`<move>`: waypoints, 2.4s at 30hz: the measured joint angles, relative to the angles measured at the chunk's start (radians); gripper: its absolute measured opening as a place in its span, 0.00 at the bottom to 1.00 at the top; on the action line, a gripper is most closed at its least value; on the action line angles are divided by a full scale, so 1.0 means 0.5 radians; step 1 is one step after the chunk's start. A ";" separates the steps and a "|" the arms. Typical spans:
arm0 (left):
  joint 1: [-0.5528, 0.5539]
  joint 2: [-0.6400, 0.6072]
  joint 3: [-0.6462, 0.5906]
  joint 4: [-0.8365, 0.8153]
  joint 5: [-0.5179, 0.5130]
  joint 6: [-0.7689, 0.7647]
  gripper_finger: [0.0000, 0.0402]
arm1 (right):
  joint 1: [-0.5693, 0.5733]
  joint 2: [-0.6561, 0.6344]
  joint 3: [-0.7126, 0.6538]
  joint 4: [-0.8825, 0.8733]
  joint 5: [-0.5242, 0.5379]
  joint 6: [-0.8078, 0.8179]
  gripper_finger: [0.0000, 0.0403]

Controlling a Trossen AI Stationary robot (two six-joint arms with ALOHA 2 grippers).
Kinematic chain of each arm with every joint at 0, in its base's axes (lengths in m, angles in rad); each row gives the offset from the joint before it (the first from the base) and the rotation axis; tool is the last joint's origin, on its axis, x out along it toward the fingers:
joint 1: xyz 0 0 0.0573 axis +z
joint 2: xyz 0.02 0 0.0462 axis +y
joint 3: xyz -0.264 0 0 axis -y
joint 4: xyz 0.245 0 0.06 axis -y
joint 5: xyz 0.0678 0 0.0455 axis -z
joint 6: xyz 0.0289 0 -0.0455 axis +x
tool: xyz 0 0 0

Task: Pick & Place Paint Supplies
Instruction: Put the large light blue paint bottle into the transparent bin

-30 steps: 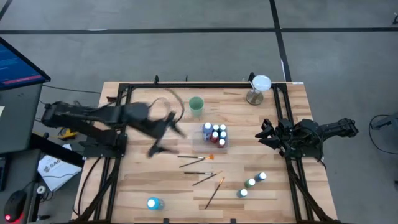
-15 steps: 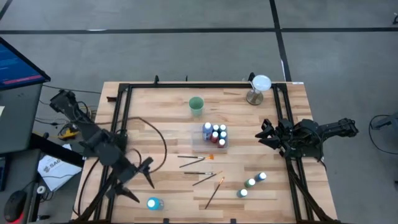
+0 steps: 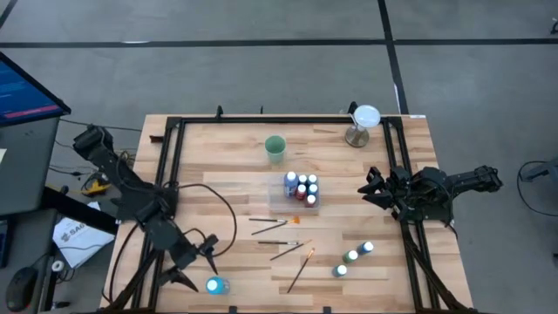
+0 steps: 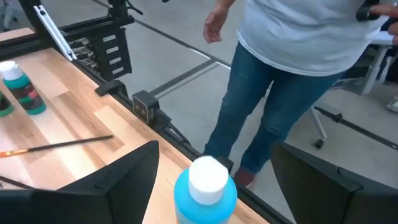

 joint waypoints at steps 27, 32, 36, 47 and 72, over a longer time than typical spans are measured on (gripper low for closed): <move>0.006 0.433 -0.242 0.735 0.001 0.090 0.72 | 0.000 0.000 0.000 0.000 0.000 0.000 0.30; 0.007 0.432 -0.241 0.751 -0.023 0.084 0.61 | -0.001 0.000 0.000 0.000 0.000 0.000 0.30; 0.007 0.432 -0.241 0.750 -0.029 0.083 0.50 | 0.000 0.000 -0.001 0.000 0.000 0.000 0.30; 0.009 0.432 -0.241 0.754 -0.081 0.051 0.28 | 0.000 0.000 -0.001 0.000 0.000 0.000 0.30; 1.465 0.187 0.085 0.734 -0.665 0.086 0.29 | 0.000 0.000 0.000 -0.001 0.000 0.000 0.30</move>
